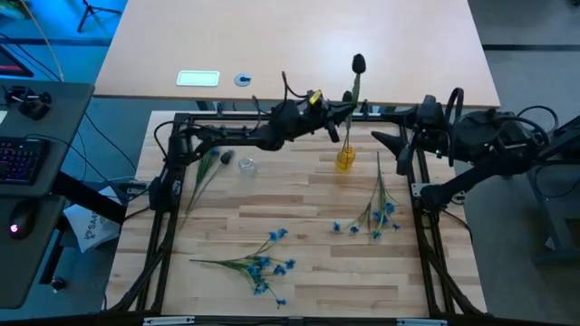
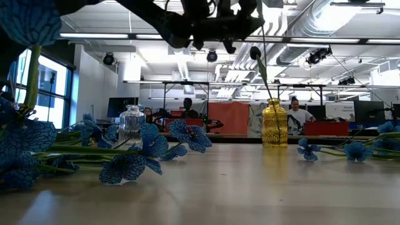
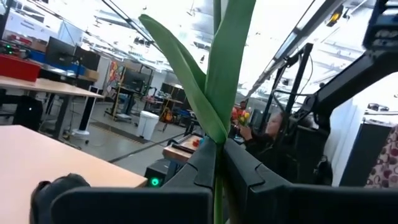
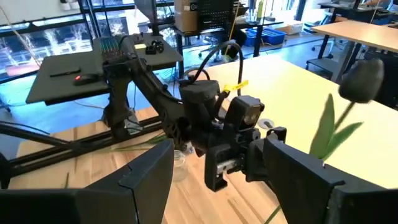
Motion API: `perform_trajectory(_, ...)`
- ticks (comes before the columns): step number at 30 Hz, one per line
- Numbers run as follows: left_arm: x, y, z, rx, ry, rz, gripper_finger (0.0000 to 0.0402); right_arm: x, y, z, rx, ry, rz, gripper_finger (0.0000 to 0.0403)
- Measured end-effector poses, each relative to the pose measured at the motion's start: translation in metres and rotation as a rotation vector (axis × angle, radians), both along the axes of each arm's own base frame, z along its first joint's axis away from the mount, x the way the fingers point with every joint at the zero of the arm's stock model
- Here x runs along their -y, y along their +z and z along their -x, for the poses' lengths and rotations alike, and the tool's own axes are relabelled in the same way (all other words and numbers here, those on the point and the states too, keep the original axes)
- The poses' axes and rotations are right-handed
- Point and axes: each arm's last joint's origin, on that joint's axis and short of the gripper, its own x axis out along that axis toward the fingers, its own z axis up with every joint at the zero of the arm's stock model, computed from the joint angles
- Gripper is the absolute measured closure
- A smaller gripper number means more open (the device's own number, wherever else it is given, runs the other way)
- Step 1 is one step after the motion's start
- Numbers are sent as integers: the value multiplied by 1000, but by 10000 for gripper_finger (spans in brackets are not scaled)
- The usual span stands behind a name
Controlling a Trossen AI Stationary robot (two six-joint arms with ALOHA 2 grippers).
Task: Sort flowers into vase by color
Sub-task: Put the bottom black tulip flower into the yellow crystal vase
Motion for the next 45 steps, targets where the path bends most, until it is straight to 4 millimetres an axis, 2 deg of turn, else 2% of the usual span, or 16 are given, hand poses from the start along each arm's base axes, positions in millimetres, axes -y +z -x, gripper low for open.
perform_trajectory(8, -5, -15, -13, -4, 44, -2, 401, -2, -3, -8, -18, -12, 7, 160)
perform_trajectory(17, -7, -15, -13, -4, 131, -20, 401, -7, -8, -22, -46, -16, 6, 160)
perform_trajectory(25, -6, -43, -22, 51, 181, 10, 401, -10, -12, -31, -64, -12, -1, 160)
perform_trajectory(35, 9, -43, -27, -13, 235, -121, 401, -10, -13, -32, -59, -5, -24, 160)
perform_trajectory(45, 9, -49, -29, -75, 255, -171, 401, -10, -13, -32, -60, -5, -21, 160)
